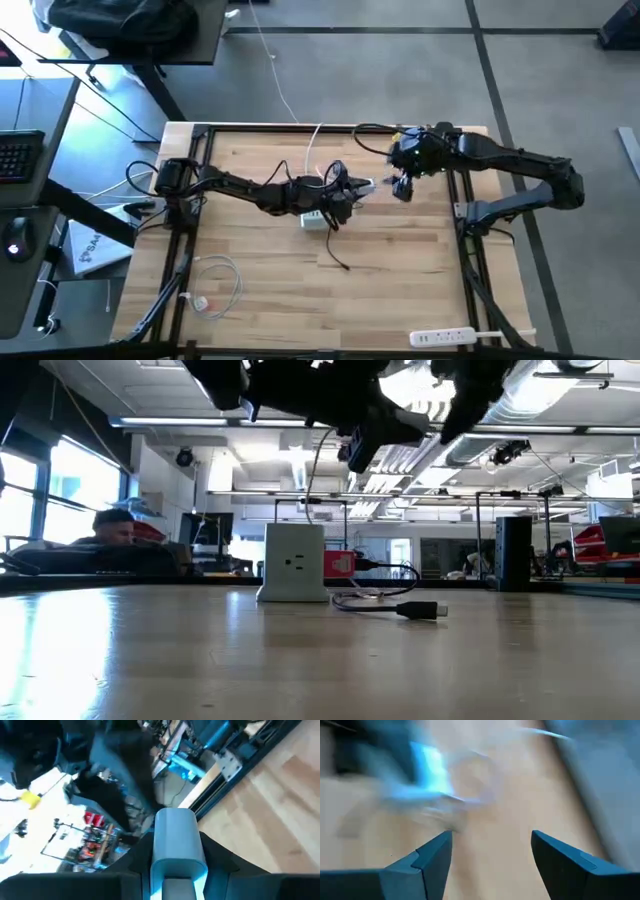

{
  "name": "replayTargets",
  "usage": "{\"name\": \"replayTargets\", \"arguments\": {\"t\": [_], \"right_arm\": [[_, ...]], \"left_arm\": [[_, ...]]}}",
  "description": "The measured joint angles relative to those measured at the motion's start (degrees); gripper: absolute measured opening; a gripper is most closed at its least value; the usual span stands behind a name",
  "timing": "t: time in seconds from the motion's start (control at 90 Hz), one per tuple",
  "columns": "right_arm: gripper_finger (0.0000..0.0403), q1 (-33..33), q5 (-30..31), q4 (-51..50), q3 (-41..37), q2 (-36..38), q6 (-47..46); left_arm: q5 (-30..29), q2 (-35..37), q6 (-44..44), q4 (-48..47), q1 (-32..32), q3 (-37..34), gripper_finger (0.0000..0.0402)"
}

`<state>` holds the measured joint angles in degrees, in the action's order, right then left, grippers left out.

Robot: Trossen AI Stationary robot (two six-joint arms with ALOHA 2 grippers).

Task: Insert USB
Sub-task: Insert the white charger adapter into the black outlet extension

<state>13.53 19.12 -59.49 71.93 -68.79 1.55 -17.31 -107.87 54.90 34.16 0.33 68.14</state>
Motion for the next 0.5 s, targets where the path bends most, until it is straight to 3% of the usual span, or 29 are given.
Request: {"name": "replayTargets", "arguments": {"t": [0.089,0.189,0.244,0.322,0.4,0.5], "right_arm": [[0.0234,1.5,14.3,-3.1,0.5,0.0,-1.0],[0.0225,5.9,21.3,-4.2,0.4,-0.1,-8.2],[0.0219,9.4,20.3,-4.1,0.4,-0.2,-14.4],[0.0214,15.3,14.1,-4.2,0.4,-0.6,-19.9],[0.0212,21.2,9.2,-4.8,0.4,-1.6,-20.5],[0.0211,28.1,9.4,-5.9,0.4,-3.7,-19.2]], "left_arm": [[4.6,0.0,-7.1,-0.5,2.1,0.0,0.0093],[10.1,0.0,-16.0,-1.3,4.9,0.0,0.0093],[13.4,0.0,-20.8,-1.5,6.7,0.0,0.0093],[17.5,0.0,-26.8,-2.0,9.0,0.0,0.0093],[20.1,0.0,-31.1,-2.5,11.0,0.0,0.0093],[21.9,0.0,-34.8,-3.5,12.6,0.0,0.0095]]}}
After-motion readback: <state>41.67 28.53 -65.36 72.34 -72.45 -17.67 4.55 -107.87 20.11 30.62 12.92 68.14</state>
